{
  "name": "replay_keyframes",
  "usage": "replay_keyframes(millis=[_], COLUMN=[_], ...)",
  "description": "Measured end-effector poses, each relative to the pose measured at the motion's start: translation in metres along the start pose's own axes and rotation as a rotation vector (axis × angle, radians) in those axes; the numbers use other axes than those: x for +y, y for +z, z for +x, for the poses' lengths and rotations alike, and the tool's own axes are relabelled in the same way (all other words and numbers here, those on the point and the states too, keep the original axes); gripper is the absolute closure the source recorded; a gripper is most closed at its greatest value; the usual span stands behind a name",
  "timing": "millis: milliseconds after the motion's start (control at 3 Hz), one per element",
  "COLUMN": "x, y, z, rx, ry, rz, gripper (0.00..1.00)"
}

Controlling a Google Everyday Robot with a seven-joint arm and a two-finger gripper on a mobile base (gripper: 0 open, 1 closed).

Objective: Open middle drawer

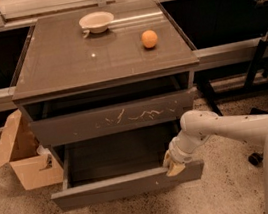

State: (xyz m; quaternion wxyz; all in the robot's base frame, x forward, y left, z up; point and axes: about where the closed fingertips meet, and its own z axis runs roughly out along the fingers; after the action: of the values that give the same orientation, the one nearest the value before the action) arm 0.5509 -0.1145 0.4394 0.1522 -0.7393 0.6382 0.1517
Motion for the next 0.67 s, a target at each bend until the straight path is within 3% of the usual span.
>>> replay_keyframes(millis=[333,667], x=[0.0083,0.0088], y=[-0.0002,-0.0002], z=[-0.007,-0.0069], rx=[-0.022,-0.022], ry=[-0.007,-0.007], rz=[-0.006,-0.006], gripper=[0.93,0.7])
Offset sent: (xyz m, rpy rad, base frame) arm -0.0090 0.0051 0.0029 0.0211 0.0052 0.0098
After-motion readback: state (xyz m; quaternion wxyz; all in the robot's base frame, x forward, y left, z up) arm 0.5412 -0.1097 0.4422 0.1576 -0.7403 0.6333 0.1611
